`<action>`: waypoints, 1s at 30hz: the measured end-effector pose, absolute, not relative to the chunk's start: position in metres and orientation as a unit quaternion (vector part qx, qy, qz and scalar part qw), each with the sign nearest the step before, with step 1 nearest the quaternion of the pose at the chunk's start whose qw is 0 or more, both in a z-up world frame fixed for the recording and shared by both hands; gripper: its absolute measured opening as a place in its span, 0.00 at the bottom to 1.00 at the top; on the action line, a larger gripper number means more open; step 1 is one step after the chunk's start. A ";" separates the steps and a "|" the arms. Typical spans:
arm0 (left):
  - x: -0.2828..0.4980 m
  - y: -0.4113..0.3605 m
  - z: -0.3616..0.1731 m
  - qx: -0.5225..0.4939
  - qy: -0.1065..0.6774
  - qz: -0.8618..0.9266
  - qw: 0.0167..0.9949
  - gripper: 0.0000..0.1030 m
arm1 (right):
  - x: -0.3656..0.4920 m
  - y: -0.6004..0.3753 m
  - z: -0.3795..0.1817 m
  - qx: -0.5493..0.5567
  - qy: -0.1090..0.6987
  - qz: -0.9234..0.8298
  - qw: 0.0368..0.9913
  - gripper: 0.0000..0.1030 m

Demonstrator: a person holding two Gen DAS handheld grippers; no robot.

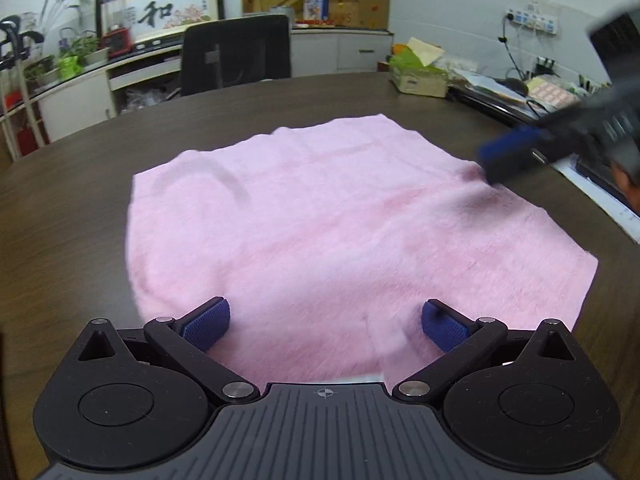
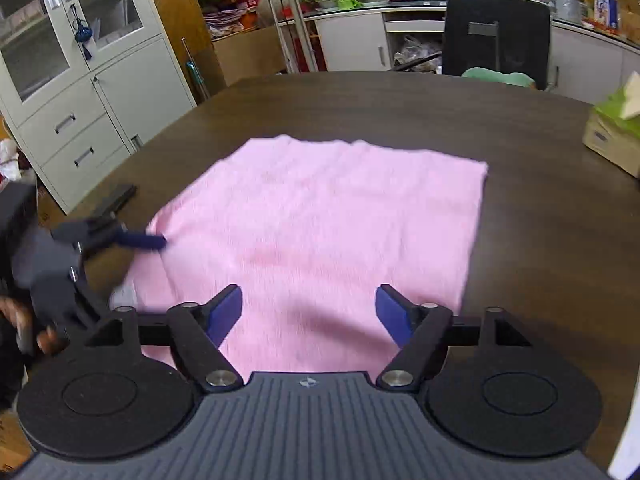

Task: Fold towel
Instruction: 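Open the right tool and smooth the towel flat on the table, then close the left tool on the labelled corner while the right tool grips the adjacent corner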

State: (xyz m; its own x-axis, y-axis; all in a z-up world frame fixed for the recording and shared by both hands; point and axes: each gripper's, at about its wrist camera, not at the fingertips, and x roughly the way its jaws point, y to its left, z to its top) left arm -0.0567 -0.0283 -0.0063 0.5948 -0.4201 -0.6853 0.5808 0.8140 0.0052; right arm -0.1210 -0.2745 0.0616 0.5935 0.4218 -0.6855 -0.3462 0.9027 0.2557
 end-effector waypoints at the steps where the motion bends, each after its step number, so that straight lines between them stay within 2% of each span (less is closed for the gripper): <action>1: -0.063 -0.020 -0.005 0.122 0.352 -0.272 0.887 1.00 | -0.134 -0.278 0.058 0.053 0.393 0.214 0.892 0.80; 8: -0.088 0.030 0.001 0.124 0.358 -0.187 0.906 1.00 | -0.183 -0.290 0.058 0.087 0.363 0.209 0.904 0.87; 15: -0.109 0.070 0.014 0.055 0.349 -0.113 0.929 1.00 | -0.206 -0.272 0.044 0.061 0.363 0.210 0.906 0.90; 20: -0.115 0.071 0.014 0.042 0.351 -0.112 0.929 1.00 | -0.218 -0.260 0.037 0.032 0.354 0.199 0.913 0.91; 30: -0.088 0.086 0.006 -0.118 0.386 -0.156 0.901 1.00 | -0.237 -0.255 0.026 -0.006 0.353 0.160 0.922 0.94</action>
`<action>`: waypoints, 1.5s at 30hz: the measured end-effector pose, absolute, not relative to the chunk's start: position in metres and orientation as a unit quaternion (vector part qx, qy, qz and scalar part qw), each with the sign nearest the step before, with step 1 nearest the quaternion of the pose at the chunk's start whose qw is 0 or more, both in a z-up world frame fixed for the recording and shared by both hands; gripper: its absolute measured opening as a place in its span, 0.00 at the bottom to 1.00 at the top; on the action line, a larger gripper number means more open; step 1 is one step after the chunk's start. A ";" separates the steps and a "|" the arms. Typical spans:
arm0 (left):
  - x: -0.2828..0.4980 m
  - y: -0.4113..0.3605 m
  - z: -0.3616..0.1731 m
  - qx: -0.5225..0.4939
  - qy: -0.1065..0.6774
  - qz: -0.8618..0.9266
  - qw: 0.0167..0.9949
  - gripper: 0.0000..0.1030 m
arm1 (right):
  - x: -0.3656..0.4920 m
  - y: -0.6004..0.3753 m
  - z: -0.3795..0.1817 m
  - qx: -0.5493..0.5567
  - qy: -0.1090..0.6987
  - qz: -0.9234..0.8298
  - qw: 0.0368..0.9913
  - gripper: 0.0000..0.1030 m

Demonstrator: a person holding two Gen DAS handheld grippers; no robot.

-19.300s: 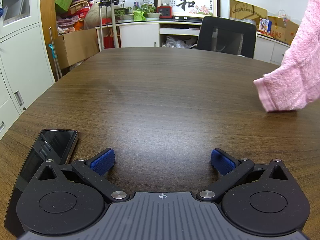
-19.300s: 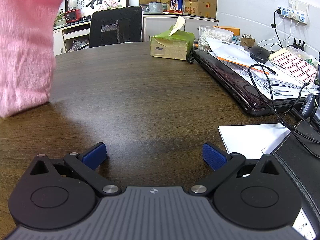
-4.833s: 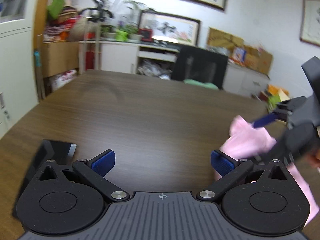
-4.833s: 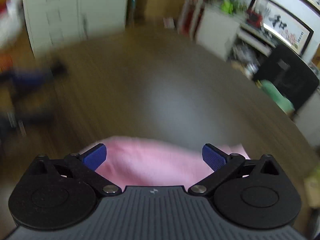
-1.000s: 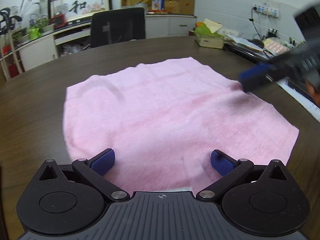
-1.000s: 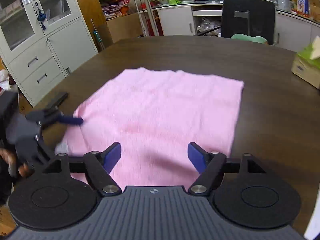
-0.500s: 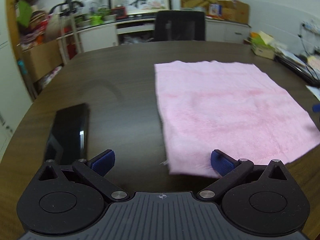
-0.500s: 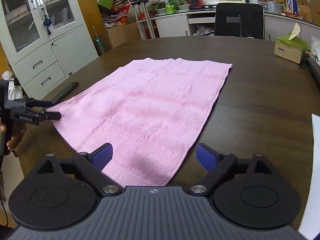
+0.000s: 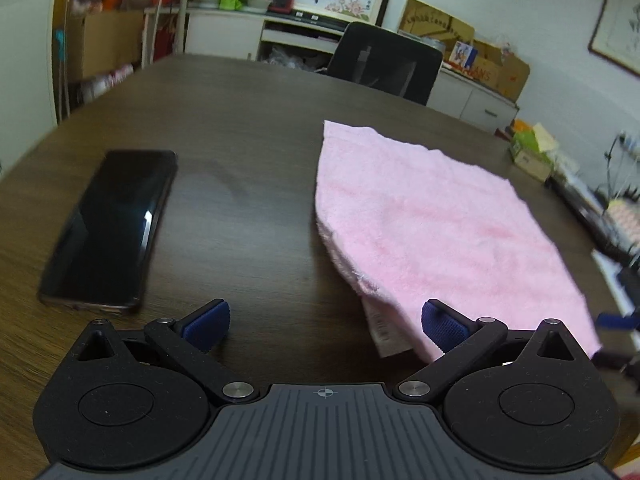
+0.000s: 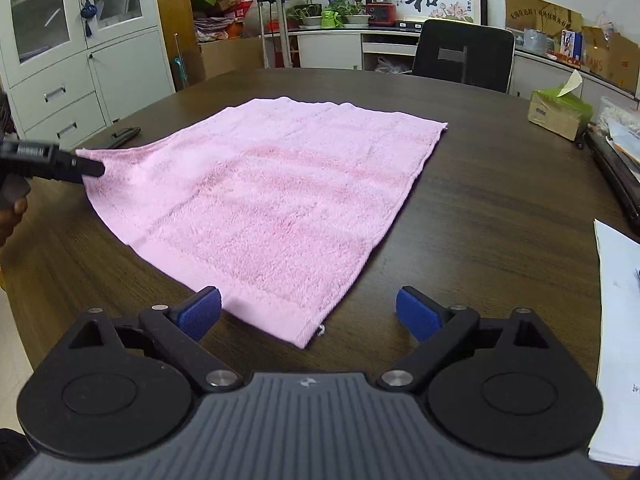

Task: Fold towel
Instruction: 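Close the left tool on the labelled corner while the right tool grips the adjacent corner, then lift both held corners and fold them over the towel toward its opposite edge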

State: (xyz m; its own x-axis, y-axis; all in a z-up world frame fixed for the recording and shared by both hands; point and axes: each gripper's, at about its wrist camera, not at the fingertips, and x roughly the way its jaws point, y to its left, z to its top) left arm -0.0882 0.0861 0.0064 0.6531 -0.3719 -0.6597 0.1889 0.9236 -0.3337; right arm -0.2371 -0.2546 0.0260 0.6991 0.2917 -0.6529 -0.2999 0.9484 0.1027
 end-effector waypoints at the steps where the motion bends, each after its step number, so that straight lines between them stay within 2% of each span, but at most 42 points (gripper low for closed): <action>1: -0.086 0.087 0.006 -0.132 0.388 -0.162 0.898 1.00 | -0.239 -0.254 0.026 -0.005 0.352 0.160 0.922 0.95; 9: -0.081 0.074 0.002 -0.131 0.396 -0.169 0.893 0.99 | -0.246 -0.254 0.027 -0.008 0.349 0.160 0.923 0.96; 15: -0.075 0.061 0.002 -0.124 0.401 -0.188 0.888 0.67 | -0.243 -0.250 0.025 -0.020 0.353 0.141 0.925 0.97; 17: -0.075 0.057 0.003 -0.117 0.403 -0.192 0.887 0.64 | -0.243 -0.248 0.025 -0.024 0.354 0.139 0.925 0.97; 20: -0.077 0.050 0.003 -0.100 0.401 -0.190 0.890 0.44 | -0.243 -0.245 0.023 -0.039 0.356 0.132 0.924 0.97; 21: -0.077 0.049 0.003 -0.097 0.401 -0.187 0.892 0.34 | -0.244 -0.244 0.023 -0.042 0.356 0.131 0.924 0.98; 28: -0.080 0.046 0.002 -0.079 0.398 -0.170 0.898 0.10 | -0.239 -0.240 0.023 -0.047 0.358 0.137 0.922 0.99; 33: -0.080 0.049 0.002 -0.094 0.398 -0.167 0.897 0.06 | -0.233 -0.233 0.024 -0.051 0.360 0.154 0.919 0.98; 36: -0.080 0.051 0.000 -0.105 0.398 -0.163 0.897 0.06 | -0.233 -0.227 0.025 -0.053 0.356 0.164 0.918 0.85; 37: -0.081 0.052 -0.001 -0.107 0.397 -0.163 0.897 0.06 | -0.234 -0.225 0.027 -0.052 0.352 0.163 0.920 0.74; 38: -0.082 0.053 -0.001 -0.109 0.398 -0.162 0.896 0.06 | -0.235 -0.225 0.028 -0.049 0.350 0.160 0.922 0.54; 40: -0.083 0.054 -0.002 -0.117 0.398 -0.166 0.895 0.06 | -0.236 -0.226 0.030 -0.042 0.348 0.152 0.924 0.24; 43: -0.086 0.055 -0.002 -0.126 0.399 -0.170 0.892 0.06 | -0.244 -0.230 0.033 -0.035 0.342 0.141 0.928 0.14; 45: -0.089 0.054 -0.002 -0.133 0.398 -0.173 0.891 0.06 | -0.249 -0.231 0.033 -0.027 0.335 0.136 0.932 0.12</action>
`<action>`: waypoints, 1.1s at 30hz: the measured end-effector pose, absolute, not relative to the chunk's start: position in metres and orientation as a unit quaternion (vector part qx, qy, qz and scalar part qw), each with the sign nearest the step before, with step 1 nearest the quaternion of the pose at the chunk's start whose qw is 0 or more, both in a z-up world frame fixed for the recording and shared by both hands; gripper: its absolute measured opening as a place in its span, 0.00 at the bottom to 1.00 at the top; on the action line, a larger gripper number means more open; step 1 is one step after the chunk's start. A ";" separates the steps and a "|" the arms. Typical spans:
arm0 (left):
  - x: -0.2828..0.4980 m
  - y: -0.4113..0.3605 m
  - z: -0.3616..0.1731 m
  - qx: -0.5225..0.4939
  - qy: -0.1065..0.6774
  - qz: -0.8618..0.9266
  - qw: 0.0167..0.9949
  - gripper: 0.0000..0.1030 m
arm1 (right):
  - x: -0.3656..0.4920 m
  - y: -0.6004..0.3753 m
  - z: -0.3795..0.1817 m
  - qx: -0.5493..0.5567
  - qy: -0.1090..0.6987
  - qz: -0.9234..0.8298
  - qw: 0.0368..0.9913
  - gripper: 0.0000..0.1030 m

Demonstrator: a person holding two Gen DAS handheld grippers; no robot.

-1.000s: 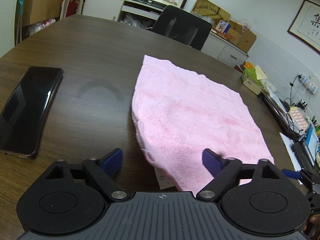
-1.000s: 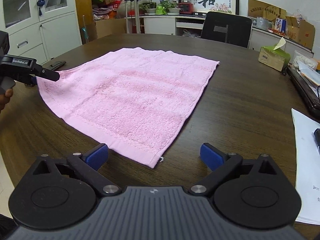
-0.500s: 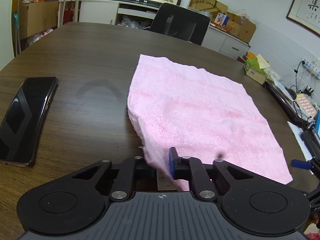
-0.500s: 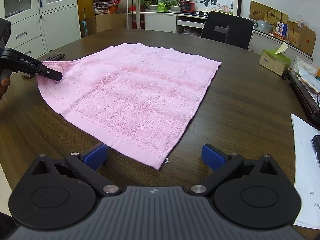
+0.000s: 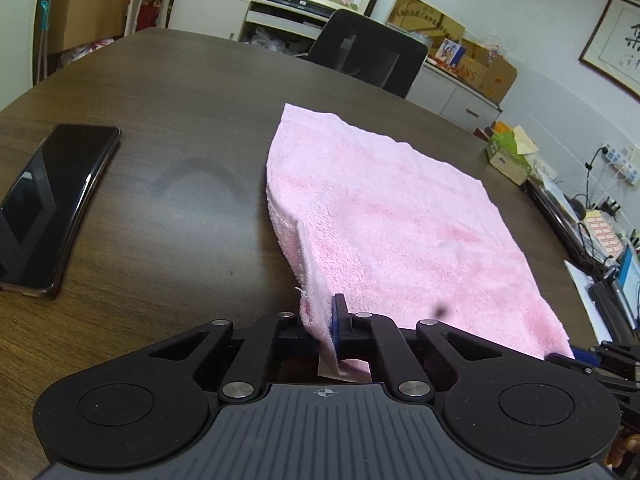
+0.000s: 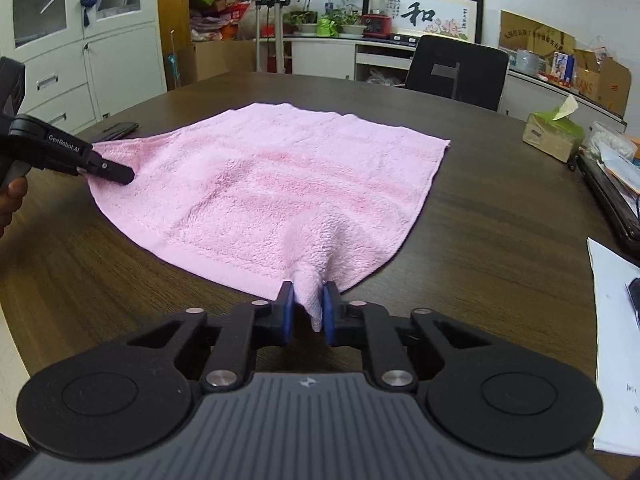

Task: Fold towel
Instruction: 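Lift both held corners and fold them over the towel toward its opposite edge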

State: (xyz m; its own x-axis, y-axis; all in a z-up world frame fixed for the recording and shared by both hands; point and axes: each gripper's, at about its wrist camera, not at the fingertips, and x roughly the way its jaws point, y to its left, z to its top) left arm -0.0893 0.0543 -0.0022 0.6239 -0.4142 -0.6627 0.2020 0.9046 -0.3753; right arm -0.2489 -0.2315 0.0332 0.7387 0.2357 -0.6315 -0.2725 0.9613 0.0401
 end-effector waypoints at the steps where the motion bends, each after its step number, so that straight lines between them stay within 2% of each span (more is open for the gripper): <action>1: -0.091 0.055 -0.002 -0.139 0.397 -0.175 0.890 0.05 | -0.254 -0.235 0.036 -0.019 0.324 0.133 0.936 0.11; 14: -0.153 0.064 0.053 -0.216 0.295 -0.229 0.902 0.05 | -0.343 -0.258 0.107 0.028 0.190 0.112 0.975 0.05; 18: -0.138 0.056 0.063 -0.242 0.284 -0.231 0.899 0.05 | -0.324 -0.261 0.111 0.031 0.190 0.106 0.976 0.06; 21: -0.126 0.050 0.063 -0.250 0.290 -0.227 0.896 0.05 | -0.314 -0.263 0.105 0.027 0.211 0.112 0.971 0.10; 24: -0.120 0.048 0.062 -0.251 0.294 -0.225 0.895 0.05 | -0.306 -0.258 0.089 0.025 0.250 0.141 0.958 0.23; 25: -0.120 0.049 0.062 -0.251 0.294 -0.225 0.894 0.05 | -0.308 -0.257 0.086 0.025 0.253 0.150 0.955 0.36; 26: -0.120 0.049 0.062 -0.251 0.294 -0.226 0.894 0.05 | -0.311 -0.253 0.083 0.016 0.256 0.165 0.952 0.58; 28: -0.120 0.051 0.064 -0.250 0.292 -0.227 0.895 0.05 | -0.320 -0.242 0.078 -0.013 0.252 0.191 0.949 0.80; 33: -0.124 0.050 0.067 -0.243 0.293 -0.228 0.896 0.05 | -0.342 -0.212 0.073 -0.081 0.249 0.223 0.939 0.81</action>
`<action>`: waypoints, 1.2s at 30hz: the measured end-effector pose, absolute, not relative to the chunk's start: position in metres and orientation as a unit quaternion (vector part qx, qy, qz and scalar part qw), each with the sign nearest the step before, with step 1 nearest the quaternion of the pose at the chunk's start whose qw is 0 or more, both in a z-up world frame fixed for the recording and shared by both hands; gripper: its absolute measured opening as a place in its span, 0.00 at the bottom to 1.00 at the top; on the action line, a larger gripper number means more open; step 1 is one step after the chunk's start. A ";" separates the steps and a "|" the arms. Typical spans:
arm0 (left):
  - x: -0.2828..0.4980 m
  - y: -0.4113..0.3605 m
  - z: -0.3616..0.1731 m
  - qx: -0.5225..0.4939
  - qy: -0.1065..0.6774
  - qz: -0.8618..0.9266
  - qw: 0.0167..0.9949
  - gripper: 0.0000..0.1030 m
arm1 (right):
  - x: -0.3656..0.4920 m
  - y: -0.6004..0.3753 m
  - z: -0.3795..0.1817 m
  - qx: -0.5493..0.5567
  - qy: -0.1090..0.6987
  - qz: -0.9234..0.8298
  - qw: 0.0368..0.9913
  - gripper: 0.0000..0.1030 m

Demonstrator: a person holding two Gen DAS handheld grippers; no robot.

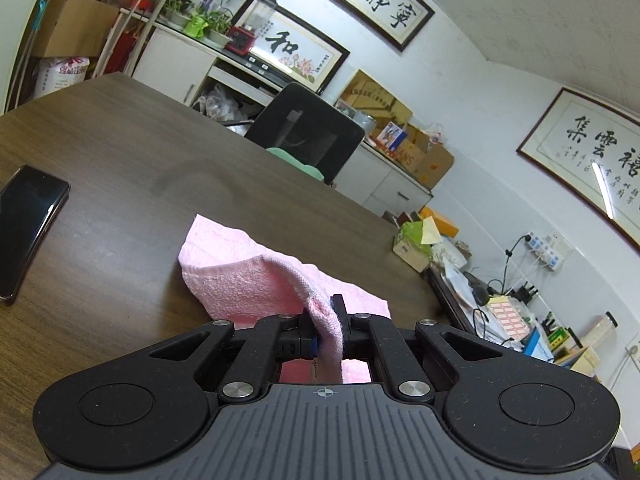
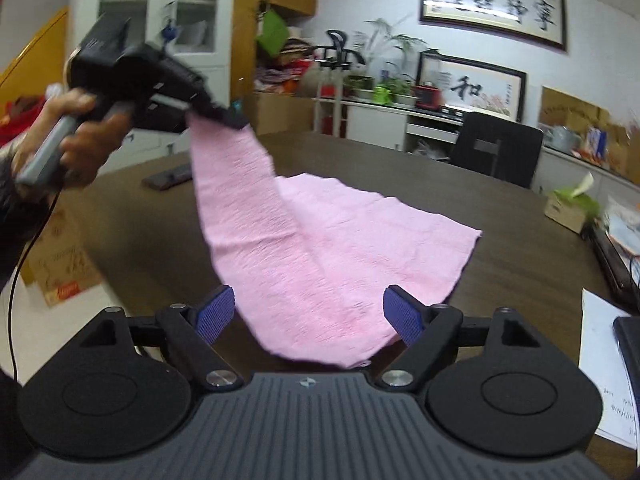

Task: Fold towel
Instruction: 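Lift both held corners and fold them over the towel toward its opposite edge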

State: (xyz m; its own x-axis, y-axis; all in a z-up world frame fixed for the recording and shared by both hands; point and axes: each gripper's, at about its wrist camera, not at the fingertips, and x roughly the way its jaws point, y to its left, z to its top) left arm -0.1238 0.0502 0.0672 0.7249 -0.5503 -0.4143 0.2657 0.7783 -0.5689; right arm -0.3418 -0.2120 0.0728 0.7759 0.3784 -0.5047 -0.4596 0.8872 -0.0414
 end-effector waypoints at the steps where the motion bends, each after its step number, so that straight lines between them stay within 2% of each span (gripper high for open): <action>1: -0.123 0.051 0.068 -0.243 0.294 -0.228 0.896 0.05 | -0.343 -0.209 0.071 -0.088 0.252 0.222 0.938 0.81; 5: -0.122 0.051 0.069 -0.246 0.296 -0.227 0.895 0.05 | -0.345 -0.207 0.066 -0.085 0.258 0.184 0.944 0.80; 9: -0.121 0.052 0.066 -0.247 0.300 -0.226 0.893 0.05 | -0.336 -0.242 0.057 0.076 0.302 0.186 0.932 0.79; 10: -0.121 0.051 0.065 -0.245 0.301 -0.227 0.893 0.05 | -0.342 -0.260 0.051 0.127 0.311 0.193 0.922 0.73; 12: -0.121 0.051 0.064 -0.244 0.302 -0.227 0.893 0.05 | -0.341 -0.262 0.045 0.141 0.310 0.189 0.921 0.54; 14: -0.120 0.052 0.064 -0.245 0.305 -0.226 0.892 0.05 | -0.341 -0.262 0.044 0.146 0.306 0.185 0.923 0.09; 15: -0.120 0.052 0.064 -0.246 0.307 -0.226 0.891 0.05 | -0.341 -0.260 0.045 0.144 0.302 0.182 0.925 0.05; 29: -0.083 0.052 0.079 -0.269 0.304 -0.183 0.895 0.06 | -0.292 -0.297 0.108 0.194 0.216 0.147 0.945 0.03; 36: -0.031 0.037 0.065 -0.281 0.346 -0.127 0.886 0.07 | -0.210 -0.301 0.114 0.215 0.212 0.113 0.947 0.03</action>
State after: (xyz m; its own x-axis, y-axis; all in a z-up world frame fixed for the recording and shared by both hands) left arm -0.0309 0.0371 0.0648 0.7285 -0.4200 -0.5412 0.0314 0.8096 -0.5861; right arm -0.2096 -0.3009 0.1137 0.8848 0.3050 -0.3522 -0.1229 0.8820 0.4550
